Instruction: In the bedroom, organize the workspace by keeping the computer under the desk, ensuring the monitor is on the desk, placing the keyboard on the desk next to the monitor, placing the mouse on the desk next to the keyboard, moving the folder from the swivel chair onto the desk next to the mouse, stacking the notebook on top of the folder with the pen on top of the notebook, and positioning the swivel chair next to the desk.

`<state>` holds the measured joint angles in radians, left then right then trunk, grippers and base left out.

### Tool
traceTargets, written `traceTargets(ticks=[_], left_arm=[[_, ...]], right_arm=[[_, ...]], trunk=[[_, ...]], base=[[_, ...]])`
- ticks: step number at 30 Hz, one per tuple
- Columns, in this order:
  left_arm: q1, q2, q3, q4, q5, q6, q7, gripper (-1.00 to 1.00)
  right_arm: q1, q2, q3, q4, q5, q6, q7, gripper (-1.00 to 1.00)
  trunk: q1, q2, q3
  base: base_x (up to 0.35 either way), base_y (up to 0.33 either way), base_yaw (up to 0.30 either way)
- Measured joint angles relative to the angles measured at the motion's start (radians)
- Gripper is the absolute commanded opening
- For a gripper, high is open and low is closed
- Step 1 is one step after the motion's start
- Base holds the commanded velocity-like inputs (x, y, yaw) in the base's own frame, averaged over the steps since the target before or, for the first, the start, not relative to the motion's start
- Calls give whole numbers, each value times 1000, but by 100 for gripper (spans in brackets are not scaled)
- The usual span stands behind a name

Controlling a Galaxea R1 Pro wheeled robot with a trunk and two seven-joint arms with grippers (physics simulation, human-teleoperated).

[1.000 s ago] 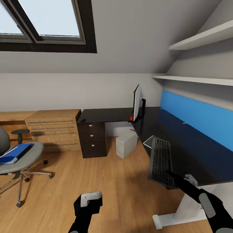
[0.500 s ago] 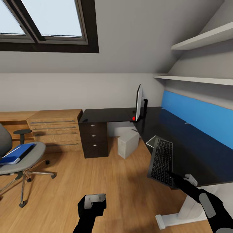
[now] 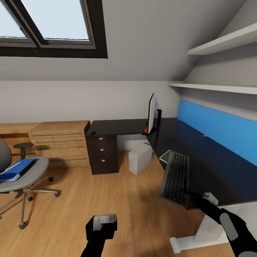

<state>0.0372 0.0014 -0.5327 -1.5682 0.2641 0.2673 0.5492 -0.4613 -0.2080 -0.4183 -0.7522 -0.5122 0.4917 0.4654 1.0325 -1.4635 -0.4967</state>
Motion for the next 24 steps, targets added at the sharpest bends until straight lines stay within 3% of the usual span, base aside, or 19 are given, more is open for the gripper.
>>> traceTargets(ticks=[5, 12, 15, 24], left_arm=[[0, 0, 0, 5, 0, 0, 0, 100], [0, 1, 0, 5, -1, -1, 1, 100], [0, 1, 0, 5, -1, -1, 1, 100], [0, 1, 0, 5, -2, -1, 1, 100]], right_arm=[[0, -7, -4, -5, 0, -24, -20, 100], [0, -19, -7, -79, 2, -22, -186, 100], [1, -18, -8, -170, 6, -19, -258, 100], [3, -18, -8, -198, 9, -21, -267, 100]], trunk=[[0, 0, 0], [0, 0, 0], [0, 0, 0], [0, 0, 0]], base=[[23, -110, 0], [4, -19, 0], [1, -3, 0], [0, 0, 0]])
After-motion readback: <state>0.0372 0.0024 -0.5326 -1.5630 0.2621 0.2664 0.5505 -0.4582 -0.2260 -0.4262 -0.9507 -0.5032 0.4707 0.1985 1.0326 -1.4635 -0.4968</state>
